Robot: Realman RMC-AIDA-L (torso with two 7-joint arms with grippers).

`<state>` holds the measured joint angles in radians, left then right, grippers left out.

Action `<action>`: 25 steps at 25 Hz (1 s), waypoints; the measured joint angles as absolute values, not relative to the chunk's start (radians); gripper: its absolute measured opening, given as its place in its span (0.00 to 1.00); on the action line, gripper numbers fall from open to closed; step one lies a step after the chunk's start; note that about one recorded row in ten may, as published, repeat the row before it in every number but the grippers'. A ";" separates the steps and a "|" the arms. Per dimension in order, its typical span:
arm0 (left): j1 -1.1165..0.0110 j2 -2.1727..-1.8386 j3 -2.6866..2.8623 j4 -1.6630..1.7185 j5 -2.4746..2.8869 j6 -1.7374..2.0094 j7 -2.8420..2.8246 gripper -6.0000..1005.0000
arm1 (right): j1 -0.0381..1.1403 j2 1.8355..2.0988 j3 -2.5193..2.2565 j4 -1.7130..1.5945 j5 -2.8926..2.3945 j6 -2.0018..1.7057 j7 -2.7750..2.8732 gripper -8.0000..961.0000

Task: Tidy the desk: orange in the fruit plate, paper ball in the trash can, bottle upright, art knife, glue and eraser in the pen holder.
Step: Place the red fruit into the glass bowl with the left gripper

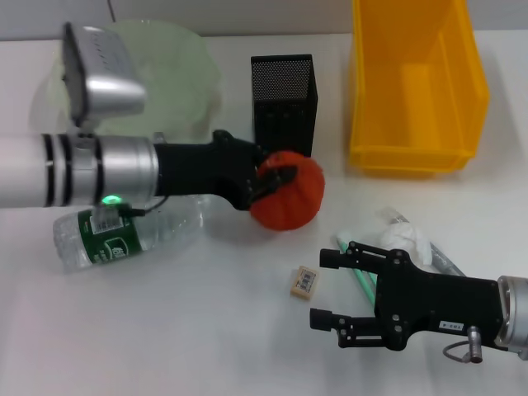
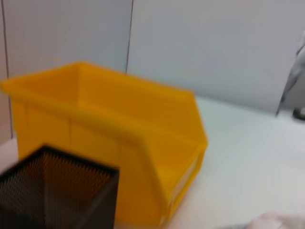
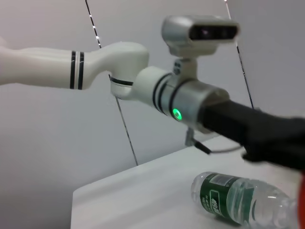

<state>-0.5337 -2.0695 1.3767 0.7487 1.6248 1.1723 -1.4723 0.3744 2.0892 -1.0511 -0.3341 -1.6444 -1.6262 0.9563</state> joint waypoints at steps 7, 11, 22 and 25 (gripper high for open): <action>-0.431 -2.069 1.244 0.884 1.577 1.232 -1.471 0.16 | 0.379 2.089 -1.052 -0.324 -1.636 -1.625 0.954 0.88; -0.424 -2.069 1.144 0.896 1.563 1.232 -1.465 0.14 | 0.382 2.089 -1.053 -0.323 -1.636 -1.624 0.953 0.88; -0.467 -2.070 1.089 0.888 1.548 0.966 -1.440 0.08 | 0.389 2.089 -1.053 -0.312 -1.633 -1.624 0.952 0.88; -0.473 -2.073 1.110 0.857 1.550 0.836 -1.439 0.08 | 0.391 2.089 -1.052 -0.309 -1.630 -1.625 0.949 0.88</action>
<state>-0.4732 -2.0729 1.1099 0.8566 1.5502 0.8362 -1.4392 0.3908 2.0893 -1.0523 -0.3086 -1.6304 -1.6247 0.9486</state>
